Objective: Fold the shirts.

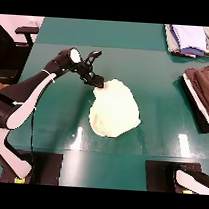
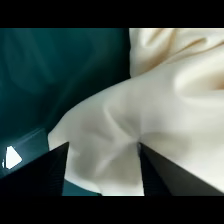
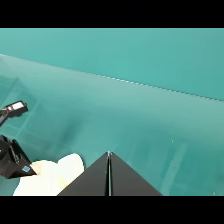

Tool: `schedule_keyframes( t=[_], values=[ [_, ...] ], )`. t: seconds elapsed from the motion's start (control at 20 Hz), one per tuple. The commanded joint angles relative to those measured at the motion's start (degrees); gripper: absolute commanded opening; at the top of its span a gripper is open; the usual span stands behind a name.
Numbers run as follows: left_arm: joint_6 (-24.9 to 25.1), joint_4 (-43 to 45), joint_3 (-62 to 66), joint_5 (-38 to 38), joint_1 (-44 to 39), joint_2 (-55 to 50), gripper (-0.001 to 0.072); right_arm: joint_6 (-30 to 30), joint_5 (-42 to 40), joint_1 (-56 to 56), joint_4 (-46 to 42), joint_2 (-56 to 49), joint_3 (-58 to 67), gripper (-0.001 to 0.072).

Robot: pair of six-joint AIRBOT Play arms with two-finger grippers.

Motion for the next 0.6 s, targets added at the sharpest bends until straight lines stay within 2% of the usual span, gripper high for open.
schedule_keyframes(
  t=[0.0, 0.05, 0.15, 0.25, 0.35, 0.5, 0.55],
  values=[
    [1.7, -1.0, 0.0, 0.0, 0.1, -1.0, 0.0388, 0.0, 0.2, 0.0, 0.0, -0.1, 0.0, 0.0018],
    [1.7, -0.8, 0.0, 0.0, 0.3, -0.9, 0.0061, 0.0, 0.5, 0.0, 0.0, 0.0, 0.0, 0.0018],
    [1.7, -0.5, 0.5, -1.3, 1.3, -0.5, 0.0024, 0.0, 1.8, 0.0, 0.0, -0.1, 0.0, 0.0018],
    [1.4, 0.3, 2.4, -4.3, 3.4, 0.2, 0.0023, 0.0, 3.8, 0.0, -0.1, -0.1, 0.0, 0.0018],
    [-0.5, 1.8, 2.8, -4.2, 6.3, 3.1, 0.0023, 0.1, 7.8, 0.0, -0.2, -0.9, 0.0, 0.0018],
    [-0.4, 5.9, 2.8, -4.5, 10.0, 9.2, 0.0023, 5.0, 16.4, 0.5, 0.0, -5.0, -1.0, 0.0018],
    [-0.2, 7.5, 2.8, -5.1, 10.8, 10.8, 0.0023, 5.8, 16.9, 1.3, -0.1, -6.1, -3.6, 0.0018]
  ],
)
